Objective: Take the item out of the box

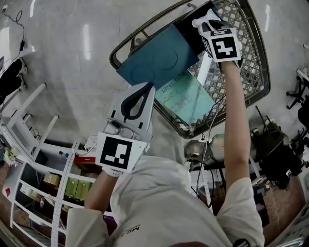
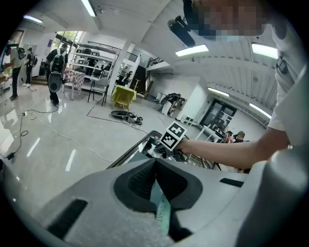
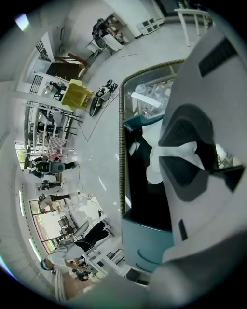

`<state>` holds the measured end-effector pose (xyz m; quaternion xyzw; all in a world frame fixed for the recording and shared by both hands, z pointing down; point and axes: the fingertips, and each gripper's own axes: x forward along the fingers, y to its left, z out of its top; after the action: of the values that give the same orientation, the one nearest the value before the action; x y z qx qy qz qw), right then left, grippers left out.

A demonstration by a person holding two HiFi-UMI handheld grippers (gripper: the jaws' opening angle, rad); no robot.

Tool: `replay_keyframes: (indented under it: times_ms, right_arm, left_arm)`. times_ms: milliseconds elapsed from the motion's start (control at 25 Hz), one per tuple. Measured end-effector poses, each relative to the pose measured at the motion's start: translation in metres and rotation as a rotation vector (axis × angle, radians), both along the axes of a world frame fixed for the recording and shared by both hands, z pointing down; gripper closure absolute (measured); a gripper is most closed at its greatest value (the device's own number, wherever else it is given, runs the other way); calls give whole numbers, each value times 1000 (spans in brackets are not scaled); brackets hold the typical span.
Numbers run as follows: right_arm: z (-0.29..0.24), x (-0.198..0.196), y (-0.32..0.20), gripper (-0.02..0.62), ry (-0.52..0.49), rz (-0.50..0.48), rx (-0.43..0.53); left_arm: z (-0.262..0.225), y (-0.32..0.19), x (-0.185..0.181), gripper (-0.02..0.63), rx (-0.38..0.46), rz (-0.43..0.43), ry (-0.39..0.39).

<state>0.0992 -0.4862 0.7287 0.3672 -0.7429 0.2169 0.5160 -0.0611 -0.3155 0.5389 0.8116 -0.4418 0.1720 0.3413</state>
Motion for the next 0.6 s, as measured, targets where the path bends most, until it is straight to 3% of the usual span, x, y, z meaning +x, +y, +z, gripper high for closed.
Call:
replay_keyframes:
  times_ms: [160, 400, 600]
  right_arm:
    - [5, 1, 3, 572, 7, -11, -10]
    - [-2, -1, 4, 577, -36, 11, 12]
    - [-32, -2, 9, 577, -106, 80, 99]
  left_arm:
    - [0, 4, -2, 581, 5, 0, 1]
    - [-4, 8, -6, 581, 14, -1, -6]
    - [-14, 14, -7, 581, 39, 0, -1]
